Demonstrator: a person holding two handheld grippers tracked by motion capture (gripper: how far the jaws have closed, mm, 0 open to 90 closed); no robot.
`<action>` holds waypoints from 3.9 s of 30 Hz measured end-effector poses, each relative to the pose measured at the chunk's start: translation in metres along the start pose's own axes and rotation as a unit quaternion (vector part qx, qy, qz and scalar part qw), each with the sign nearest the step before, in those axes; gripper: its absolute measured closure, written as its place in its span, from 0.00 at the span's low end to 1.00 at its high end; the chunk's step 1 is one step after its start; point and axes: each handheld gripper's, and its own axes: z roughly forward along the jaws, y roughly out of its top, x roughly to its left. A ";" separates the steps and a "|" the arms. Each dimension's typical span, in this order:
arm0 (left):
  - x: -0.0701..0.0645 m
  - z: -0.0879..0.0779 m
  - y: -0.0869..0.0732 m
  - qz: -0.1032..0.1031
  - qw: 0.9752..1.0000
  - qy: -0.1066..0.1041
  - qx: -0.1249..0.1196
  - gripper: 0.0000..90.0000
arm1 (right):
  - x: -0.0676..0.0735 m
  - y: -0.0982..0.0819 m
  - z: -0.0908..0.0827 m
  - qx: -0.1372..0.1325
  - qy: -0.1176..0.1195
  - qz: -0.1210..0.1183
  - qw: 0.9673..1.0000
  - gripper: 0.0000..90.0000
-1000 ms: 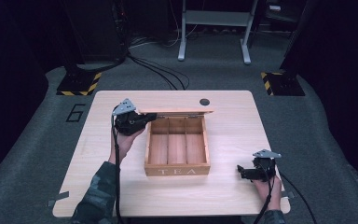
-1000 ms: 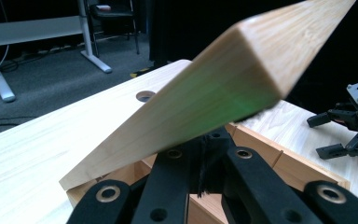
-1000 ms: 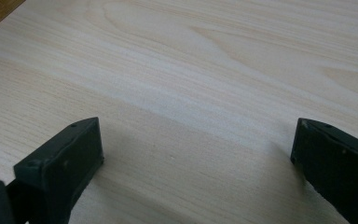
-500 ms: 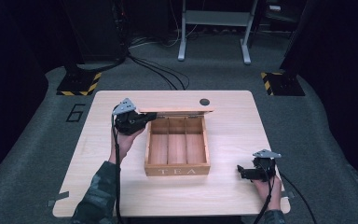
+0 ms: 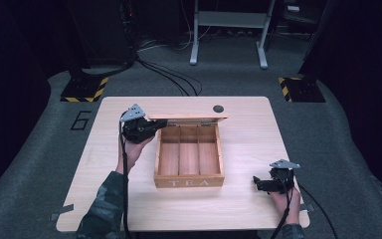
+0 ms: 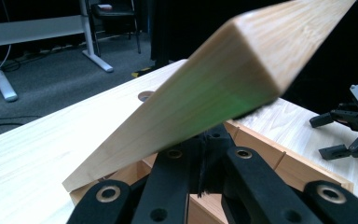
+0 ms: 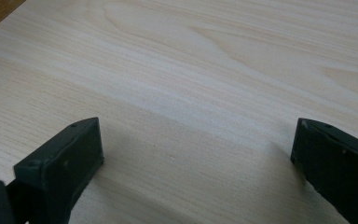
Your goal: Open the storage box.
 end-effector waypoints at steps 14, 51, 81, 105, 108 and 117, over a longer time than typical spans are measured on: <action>0.001 0.000 0.002 0.002 1.000 0.001 0.004 1.00 | 0.000 0.000 0.000 0.000 0.000 0.000 1.000 0.02; -0.021 -0.011 -0.027 0.006 1.000 0.001 0.003 1.00 | 0.000 0.000 0.000 0.000 0.000 -0.003 1.000 0.02; -0.041 -0.021 -0.078 0.019 0.999 0.011 0.027 0.99 | 0.000 0.000 0.000 0.000 0.000 -0.003 1.000 0.02; -0.057 -0.026 -0.128 -0.004 0.999 0.006 0.051 0.98 | 0.000 0.000 0.000 0.001 0.000 -0.002 1.000 0.02; -0.060 -0.029 -0.128 0.000 0.999 0.006 0.054 0.98 | 0.000 0.000 0.000 0.001 0.000 -0.003 1.000 0.02; -0.063 -0.041 -0.129 0.008 0.998 0.013 0.055 0.97 | 0.000 0.000 0.000 0.001 0.000 -0.003 1.000 0.02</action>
